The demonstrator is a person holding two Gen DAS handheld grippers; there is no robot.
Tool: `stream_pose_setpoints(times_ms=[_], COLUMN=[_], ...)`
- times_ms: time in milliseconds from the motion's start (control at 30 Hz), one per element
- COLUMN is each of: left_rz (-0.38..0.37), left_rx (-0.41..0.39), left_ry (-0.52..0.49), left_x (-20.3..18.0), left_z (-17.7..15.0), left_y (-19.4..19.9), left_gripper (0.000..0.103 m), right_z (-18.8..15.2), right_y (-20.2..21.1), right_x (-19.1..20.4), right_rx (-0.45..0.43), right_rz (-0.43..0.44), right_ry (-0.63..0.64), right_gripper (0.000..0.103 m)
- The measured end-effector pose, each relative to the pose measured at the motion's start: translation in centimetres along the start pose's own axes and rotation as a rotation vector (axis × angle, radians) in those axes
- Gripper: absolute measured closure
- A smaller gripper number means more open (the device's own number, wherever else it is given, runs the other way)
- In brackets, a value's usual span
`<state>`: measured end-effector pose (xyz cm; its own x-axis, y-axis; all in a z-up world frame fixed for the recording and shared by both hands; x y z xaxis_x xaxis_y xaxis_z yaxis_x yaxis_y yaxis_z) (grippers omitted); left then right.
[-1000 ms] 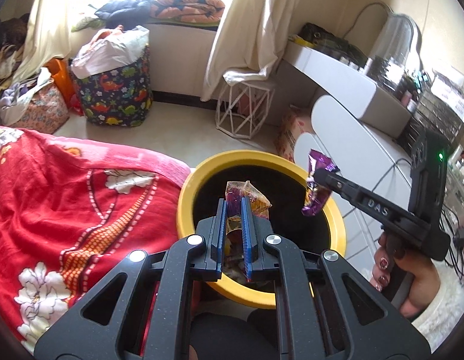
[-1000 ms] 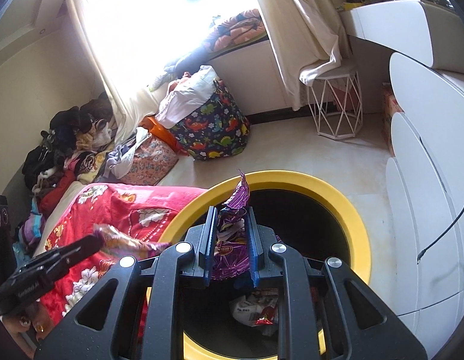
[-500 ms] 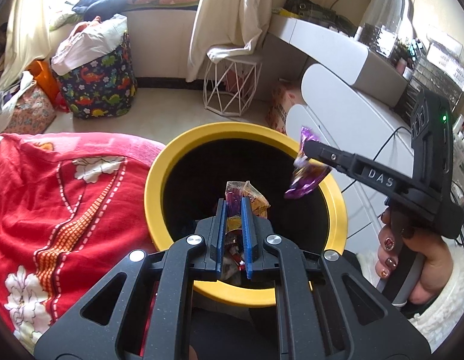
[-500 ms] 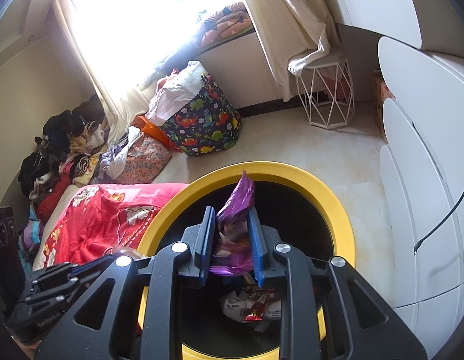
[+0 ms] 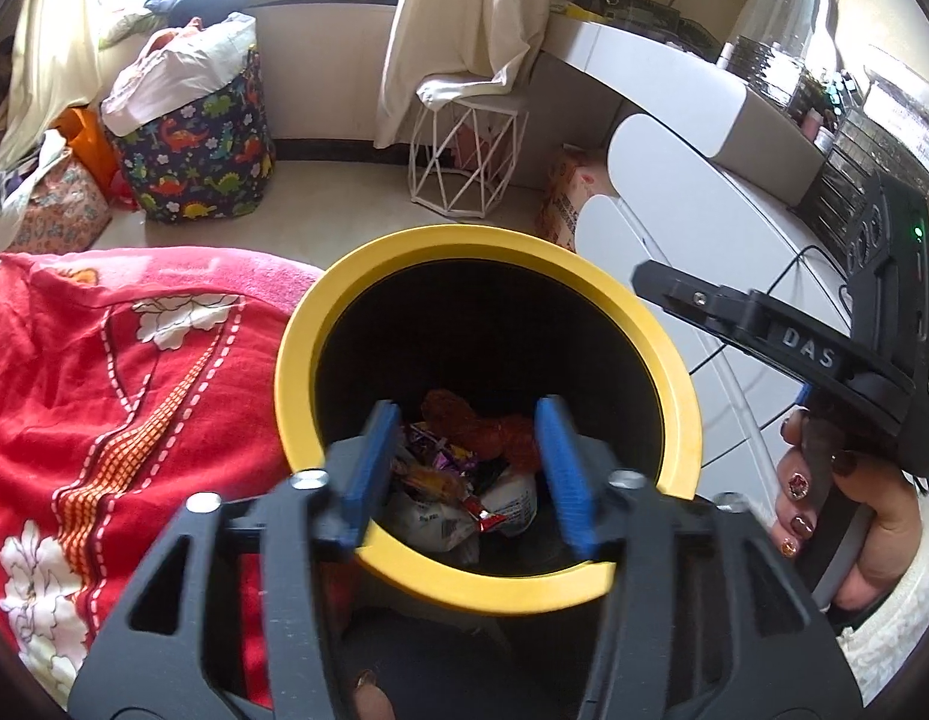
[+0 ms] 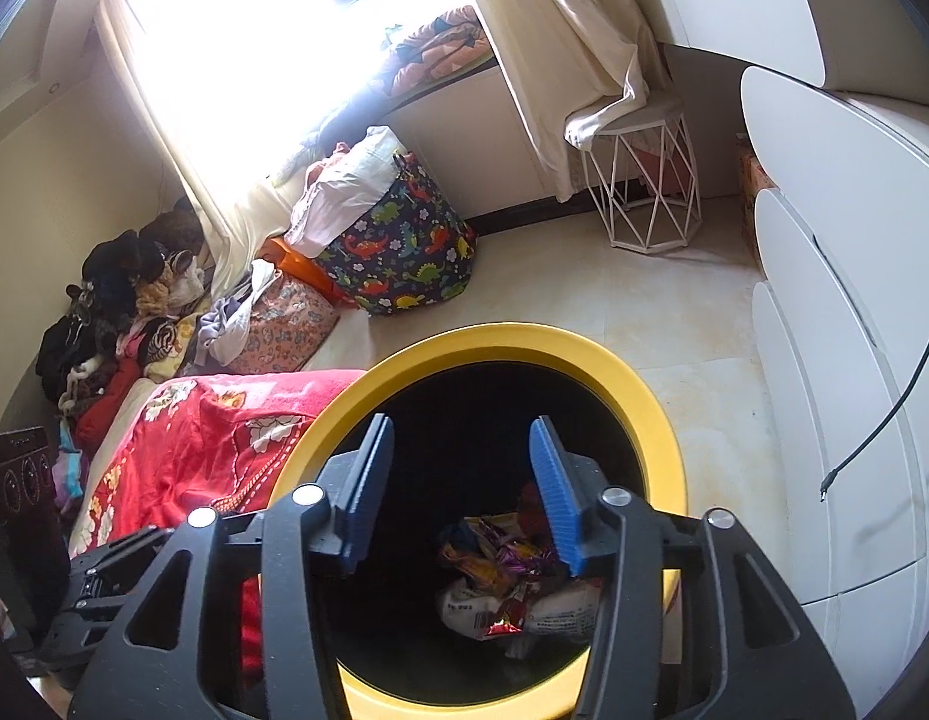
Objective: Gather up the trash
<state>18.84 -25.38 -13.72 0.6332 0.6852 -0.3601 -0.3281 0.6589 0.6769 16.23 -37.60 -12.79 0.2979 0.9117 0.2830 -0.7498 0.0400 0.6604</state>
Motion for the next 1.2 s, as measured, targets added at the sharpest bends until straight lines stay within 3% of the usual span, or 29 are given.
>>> stream_pose_setpoints(times_ms=[67,100,167,367,833,1200], left_rz=[0.004,0.008,0.017,0.061,0.178,0.335], left_rx=[-0.007,-0.011,-0.023,-0.065,-0.17,-0.375], left_ry=[0.012,0.016,0.026,0.054,0.122,0.123], left_x=[0.1,0.3,0.5,1.7,4.4,5.5], left_z=[0.0,0.0,0.1,0.4,-0.7,-3.1], left_y=[0.4,0.6,1.2,3.4,9.1,16.8], left_gripper=[0.048,0.039,0.031,0.012,0.011,0.011], right_z=[0.0,-0.1,-0.1,-0.2,-1.6,-4.1], right_y=[0.2,0.4,0.7,2.1,5.3,9.4], right_x=[-0.1,-0.2,-0.3,0.4,3.3,7.0], right_rx=[-0.002,-0.004,-0.009,-0.032,-0.09,-0.307], right_rz=[-0.005,-0.007,-0.01,-0.009,-0.011,-0.018], right_ry=[0.01,0.012,0.014,0.041,0.12,0.226], right_gripper=[0.05,0.047,0.043,0.03,0.007,0.006])
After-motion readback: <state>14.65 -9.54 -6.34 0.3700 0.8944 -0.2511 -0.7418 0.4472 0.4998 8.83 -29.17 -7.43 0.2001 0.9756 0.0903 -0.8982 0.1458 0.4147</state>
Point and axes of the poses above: each gripper's, at about its wrist camera, not at the fingertips, and y roughly against the way its jaws point, x to its left, z to its top, the point moved 8 cm from there along -y, roughly the way its jaws point, and after that the axes turned 12 degrees about -z, right-handed, at the moved point
